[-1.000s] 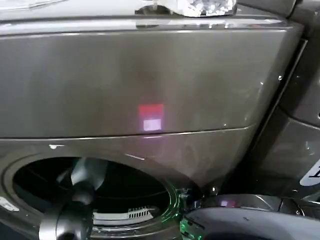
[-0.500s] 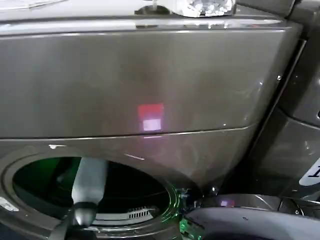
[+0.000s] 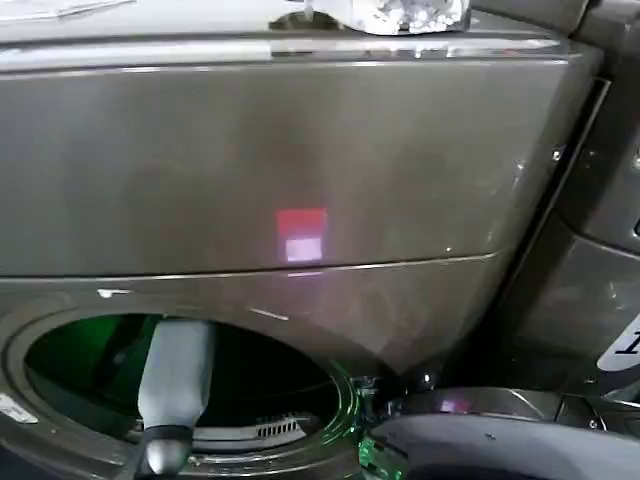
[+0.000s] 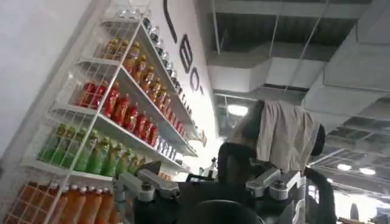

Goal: Grasp the clothes from the dryer.

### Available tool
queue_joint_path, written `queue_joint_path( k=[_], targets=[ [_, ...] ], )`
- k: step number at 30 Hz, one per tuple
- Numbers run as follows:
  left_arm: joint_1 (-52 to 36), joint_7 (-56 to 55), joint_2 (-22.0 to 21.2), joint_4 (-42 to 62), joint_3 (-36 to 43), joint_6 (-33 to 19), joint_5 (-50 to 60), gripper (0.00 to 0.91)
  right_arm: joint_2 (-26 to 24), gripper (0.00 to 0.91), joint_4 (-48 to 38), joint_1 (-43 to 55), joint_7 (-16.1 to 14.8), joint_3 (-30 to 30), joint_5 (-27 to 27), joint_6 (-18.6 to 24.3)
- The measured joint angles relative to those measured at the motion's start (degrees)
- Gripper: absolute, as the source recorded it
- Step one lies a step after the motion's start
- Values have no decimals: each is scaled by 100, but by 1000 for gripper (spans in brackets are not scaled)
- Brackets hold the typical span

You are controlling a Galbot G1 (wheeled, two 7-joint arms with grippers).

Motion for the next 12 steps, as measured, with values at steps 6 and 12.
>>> queue_joint_path(
  k=[6,12],
  targets=[
    [25,-20,-5,8,79,-18,1,0,-33,907,30,11,83,49,65,-129],
    [75,23,-2,-16,103,-6,-25,0,-27,907,43,11,124,89,86,-204]
  ],
)
